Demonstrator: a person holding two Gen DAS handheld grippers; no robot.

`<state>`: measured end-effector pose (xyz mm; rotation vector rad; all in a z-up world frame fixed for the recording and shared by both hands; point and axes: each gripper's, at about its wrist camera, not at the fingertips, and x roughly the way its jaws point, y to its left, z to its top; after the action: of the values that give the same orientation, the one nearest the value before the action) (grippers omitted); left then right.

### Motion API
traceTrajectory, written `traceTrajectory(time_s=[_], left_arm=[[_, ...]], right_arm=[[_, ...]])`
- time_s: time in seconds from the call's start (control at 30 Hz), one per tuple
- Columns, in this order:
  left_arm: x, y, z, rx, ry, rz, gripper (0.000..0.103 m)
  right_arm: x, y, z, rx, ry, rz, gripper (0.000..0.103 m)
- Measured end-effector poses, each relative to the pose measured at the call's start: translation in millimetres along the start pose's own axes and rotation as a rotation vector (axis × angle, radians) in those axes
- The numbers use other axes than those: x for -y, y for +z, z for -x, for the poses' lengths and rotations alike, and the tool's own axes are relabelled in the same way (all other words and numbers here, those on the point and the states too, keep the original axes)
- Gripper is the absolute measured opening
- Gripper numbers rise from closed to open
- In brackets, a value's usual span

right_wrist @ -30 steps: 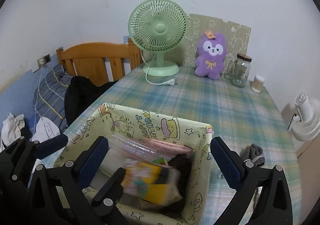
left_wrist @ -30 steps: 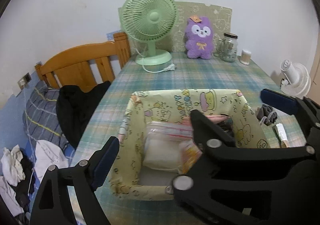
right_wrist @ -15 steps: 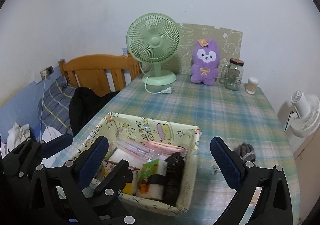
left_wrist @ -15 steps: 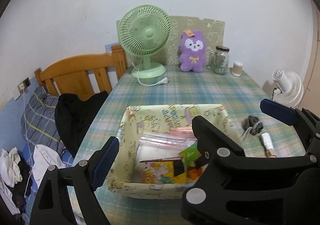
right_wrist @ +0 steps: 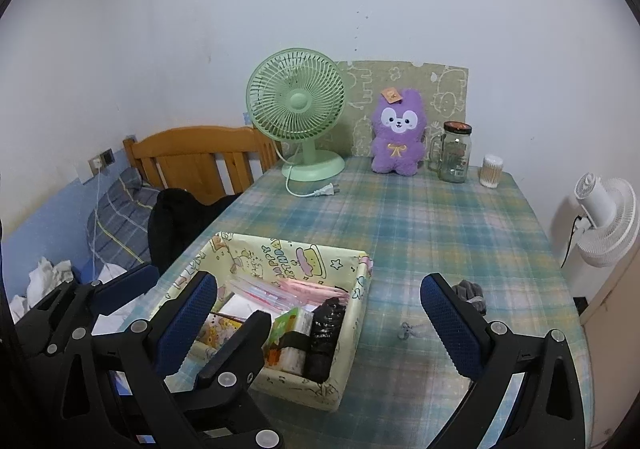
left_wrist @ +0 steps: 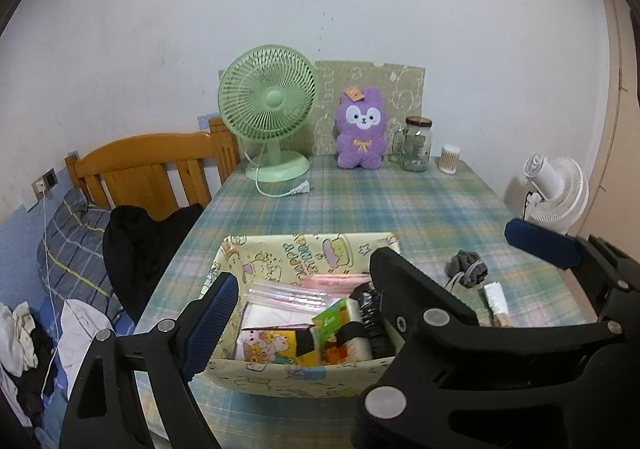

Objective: Organize soft objects
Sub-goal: 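Withdraw both tools from the box toward the grey pouch and tissue roll, then lower the left tool onto the white tissue roll and close on it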

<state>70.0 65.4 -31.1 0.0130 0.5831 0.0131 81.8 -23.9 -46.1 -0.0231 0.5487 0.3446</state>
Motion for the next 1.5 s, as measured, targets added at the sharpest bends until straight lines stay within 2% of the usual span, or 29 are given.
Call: traceTrajectory(time_s=[0.37,0.47,0.6,1.0,1.17,1.3,1.5], left_arm=[[34,4,6,0.033,-0.035,-0.022,0.089],[43,3,4,0.022,-0.066,-0.023,0.089],[57,-1,4,0.035,-0.072,-0.046,0.089],[97,-22,-25,-0.03,-0.147,-0.082,0.089],[116,-29,-36,-0.043,-0.181,-0.101,0.089],[128,-32,-43,-0.036,-0.178,-0.12,0.089],[145,-37,-65,-0.093,-0.205,-0.143,0.087]], right_arm=[[30,-2,27,0.038,-0.084,-0.032,0.103],[38,-4,31,0.027,-0.108,-0.031,0.103],[52,-11,36,0.047,-0.111,-0.05,0.103],[92,-40,30,0.029,-0.222,-0.1,0.102],[110,-51,26,0.028,-0.24,-0.111,0.102],[124,-57,20,0.019,-0.254,-0.124,0.098],[143,-66,7,-0.016,-0.276,-0.162,0.094]])
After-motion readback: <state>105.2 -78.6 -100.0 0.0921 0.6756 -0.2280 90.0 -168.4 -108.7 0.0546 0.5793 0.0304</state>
